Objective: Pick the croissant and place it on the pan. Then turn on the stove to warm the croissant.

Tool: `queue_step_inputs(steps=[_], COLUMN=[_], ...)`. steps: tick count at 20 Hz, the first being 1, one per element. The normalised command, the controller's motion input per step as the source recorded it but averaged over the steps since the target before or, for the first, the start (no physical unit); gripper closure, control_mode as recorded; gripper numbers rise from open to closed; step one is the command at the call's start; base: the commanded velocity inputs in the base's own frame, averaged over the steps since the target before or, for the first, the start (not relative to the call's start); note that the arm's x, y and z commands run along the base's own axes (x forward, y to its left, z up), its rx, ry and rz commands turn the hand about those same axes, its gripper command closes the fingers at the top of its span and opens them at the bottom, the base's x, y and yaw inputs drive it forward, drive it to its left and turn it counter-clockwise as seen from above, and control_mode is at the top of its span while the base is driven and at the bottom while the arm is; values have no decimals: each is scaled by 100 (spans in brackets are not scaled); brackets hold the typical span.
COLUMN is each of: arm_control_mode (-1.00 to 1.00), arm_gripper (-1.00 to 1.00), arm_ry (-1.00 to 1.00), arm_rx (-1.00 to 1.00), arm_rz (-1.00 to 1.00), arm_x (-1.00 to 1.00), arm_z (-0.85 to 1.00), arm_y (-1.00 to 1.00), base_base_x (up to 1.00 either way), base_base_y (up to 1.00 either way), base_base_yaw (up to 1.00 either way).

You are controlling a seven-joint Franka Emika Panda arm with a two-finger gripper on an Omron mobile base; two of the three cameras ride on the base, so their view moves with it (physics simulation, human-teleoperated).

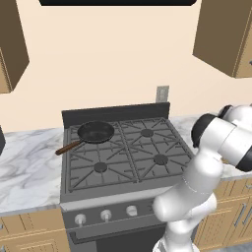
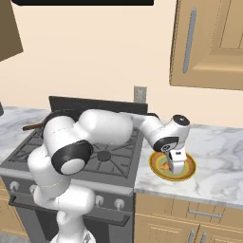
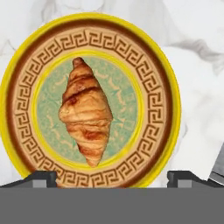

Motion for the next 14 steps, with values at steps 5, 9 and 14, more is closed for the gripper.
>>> queue_step_inputs(steps=[5,9,14], arm_control_mode=[-100,-100,-100], arm_gripper=[-100,-100,-100], arm_ry=[0,0,0], arm_rx=[2,1,0], arm_rz=[1,1,1], arm_x=[18,20,20], arm_z=[-12,-16,-20], arm_y=[-13,-7,-4], base_base_x=[0,0,0], base_base_y=[0,0,0], base_base_yaw=[0,0,0])
